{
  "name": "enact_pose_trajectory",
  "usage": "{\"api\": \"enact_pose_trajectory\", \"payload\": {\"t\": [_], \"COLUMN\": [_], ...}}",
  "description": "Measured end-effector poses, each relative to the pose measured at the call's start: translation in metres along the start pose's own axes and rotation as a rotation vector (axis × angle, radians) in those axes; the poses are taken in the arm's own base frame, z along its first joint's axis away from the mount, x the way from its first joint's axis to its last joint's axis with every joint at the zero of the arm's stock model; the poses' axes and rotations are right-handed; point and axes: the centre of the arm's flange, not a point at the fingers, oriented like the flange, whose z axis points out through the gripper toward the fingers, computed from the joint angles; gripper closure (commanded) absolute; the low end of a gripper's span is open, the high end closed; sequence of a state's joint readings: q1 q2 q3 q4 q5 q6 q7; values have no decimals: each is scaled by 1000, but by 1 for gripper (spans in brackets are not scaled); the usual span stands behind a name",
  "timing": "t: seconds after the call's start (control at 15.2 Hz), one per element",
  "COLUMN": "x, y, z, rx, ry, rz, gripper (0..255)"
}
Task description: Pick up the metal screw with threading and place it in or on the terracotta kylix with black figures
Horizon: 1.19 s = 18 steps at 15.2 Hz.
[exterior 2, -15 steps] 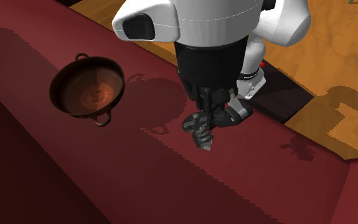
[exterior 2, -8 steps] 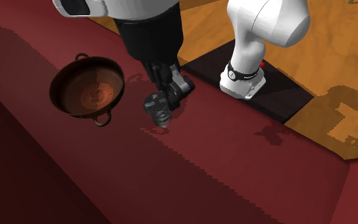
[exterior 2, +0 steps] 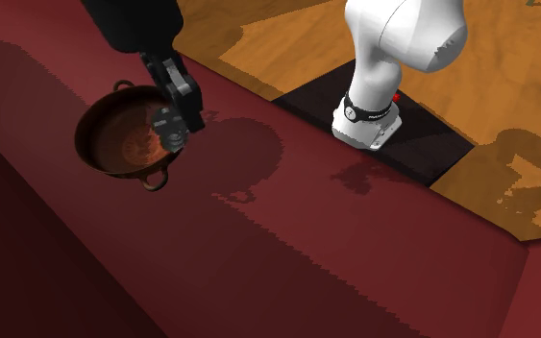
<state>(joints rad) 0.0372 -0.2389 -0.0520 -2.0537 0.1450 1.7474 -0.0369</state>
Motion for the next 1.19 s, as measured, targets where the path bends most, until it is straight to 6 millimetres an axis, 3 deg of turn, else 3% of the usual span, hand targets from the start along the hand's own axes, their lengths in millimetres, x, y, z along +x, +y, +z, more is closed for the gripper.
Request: {"api": "enact_pose_trajectory", "payload": {"t": [0.66,1.19], "x": [55,64], "y": [120,135], "z": [-20,14], "rx": [0,0], "ry": [0,-1], "rz": [0,-2], "gripper": [255,255]}}
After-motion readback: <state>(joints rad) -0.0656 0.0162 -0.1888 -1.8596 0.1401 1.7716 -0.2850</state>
